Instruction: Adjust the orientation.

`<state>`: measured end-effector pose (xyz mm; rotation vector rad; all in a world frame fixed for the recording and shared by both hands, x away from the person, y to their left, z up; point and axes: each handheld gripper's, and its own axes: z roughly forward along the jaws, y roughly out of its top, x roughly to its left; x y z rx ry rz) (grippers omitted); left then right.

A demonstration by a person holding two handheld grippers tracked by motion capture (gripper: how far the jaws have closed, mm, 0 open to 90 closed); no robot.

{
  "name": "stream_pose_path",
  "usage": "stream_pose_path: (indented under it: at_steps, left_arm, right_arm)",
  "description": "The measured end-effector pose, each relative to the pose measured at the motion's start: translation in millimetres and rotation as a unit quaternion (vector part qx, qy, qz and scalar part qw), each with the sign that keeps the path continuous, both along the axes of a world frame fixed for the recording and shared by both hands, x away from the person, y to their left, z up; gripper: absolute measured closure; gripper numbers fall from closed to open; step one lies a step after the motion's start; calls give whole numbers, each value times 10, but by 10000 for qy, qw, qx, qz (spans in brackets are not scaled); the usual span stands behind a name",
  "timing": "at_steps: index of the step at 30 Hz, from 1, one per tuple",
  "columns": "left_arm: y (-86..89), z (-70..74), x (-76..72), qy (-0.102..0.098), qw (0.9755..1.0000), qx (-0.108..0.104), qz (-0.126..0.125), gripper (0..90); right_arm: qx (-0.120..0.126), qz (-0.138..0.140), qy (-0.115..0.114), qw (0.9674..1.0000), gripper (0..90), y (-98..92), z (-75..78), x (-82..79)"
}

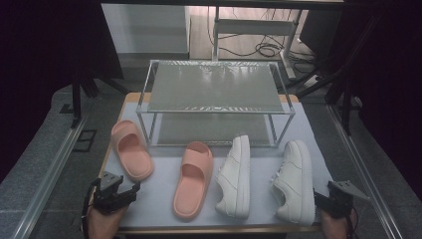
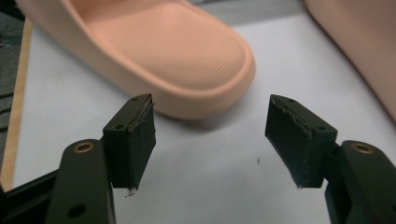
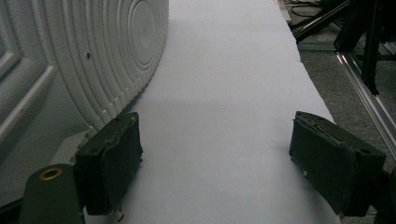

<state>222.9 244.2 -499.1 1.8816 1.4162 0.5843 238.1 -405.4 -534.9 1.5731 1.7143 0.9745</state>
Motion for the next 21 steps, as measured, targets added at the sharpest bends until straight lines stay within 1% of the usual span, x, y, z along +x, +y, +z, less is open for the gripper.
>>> stream_pose_path:
  at_steps: [5,6,8,11,13,16,17,18,21]
  left_arm:
    - [-20,40,61,-59,10000,-60,-26,333]
    - [-31,49,96,-76,9999,-58,-54,337]
    - [-45,59,128,-86,9999,-44,-127,357]
    - [-70,70,174,-184,9995,25,-241,380]
    - [-71,71,216,-197,9994,37,-289,402]
    - [-59,75,286,-216,9994,28,-282,430]
    - [-59,75,286,-216,9994,28,-282,435]
    - [-54,79,333,-225,9994,39,-275,441]
    - [-52,82,414,-232,9995,74,-222,460]
  right_arm:
    - [1,0,0,10000,169,0,0,0]
    - [1,0,-1,10000,169,0,0,0]
    - [0,1,-1,10000,169,0,0,0]
    - [0,1,-1,10000,169,0,0,0]
    - [-1,0,0,10000,169,0,0,1]
    - [0,0,0,10000,169,0,0,1]
    - [0,0,0,10000,169,0,0,1]
    - [0,0,-1,10000,169,0,0,1]
    - [1,-1,0,10000,169,0,0,1]
